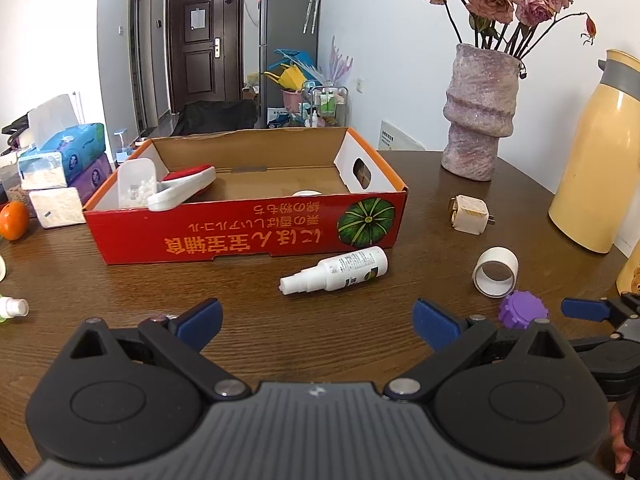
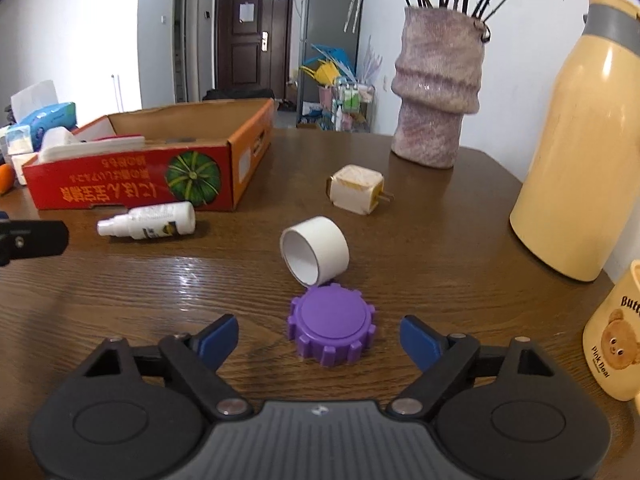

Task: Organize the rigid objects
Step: 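Move the right tool to the purple cap and close on it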

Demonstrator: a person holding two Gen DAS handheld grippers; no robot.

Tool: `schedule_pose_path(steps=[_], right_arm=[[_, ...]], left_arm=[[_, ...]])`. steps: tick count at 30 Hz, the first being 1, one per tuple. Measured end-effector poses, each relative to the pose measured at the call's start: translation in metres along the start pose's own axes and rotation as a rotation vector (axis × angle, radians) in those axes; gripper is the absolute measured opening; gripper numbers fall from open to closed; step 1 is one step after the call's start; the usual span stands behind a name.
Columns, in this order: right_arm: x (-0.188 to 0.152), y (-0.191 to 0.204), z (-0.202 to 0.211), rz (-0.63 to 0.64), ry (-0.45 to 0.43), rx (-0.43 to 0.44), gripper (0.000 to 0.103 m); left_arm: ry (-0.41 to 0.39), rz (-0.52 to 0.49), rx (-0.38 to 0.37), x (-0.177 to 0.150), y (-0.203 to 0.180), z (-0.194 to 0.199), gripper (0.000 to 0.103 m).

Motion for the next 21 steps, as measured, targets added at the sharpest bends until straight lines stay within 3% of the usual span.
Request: schedule_pose_path(steps=[11,16,21], right_arm=[[0.003,-0.007,-0.019,-0.040,0.031,0.009,0.071],[0.006,-0.005,-0.019,-0.034,0.025,0.026,0.052],[0.007,-0.002,-0.020,-0.025,0.017,0.017,0.052]], left_arm=[[0.009,-0.001,-0.019,0.007,-0.005,-0.019,0.103],[0.014,-0.001,-0.029,0.010,-0.007,-0.026,0.103],[0.021,-0.001,-0.035,0.012,-0.007,-0.032,0.103]])
Point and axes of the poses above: each gripper's, at about its wrist camera, not at the fingertips, and z roughly against the way its jaws point, y to its left, x to its top, the point moved 1 cm from there along -z, roughly the way its jaws point, and after that the axes turned 4 degrees about -x, right-handed, at the moved point
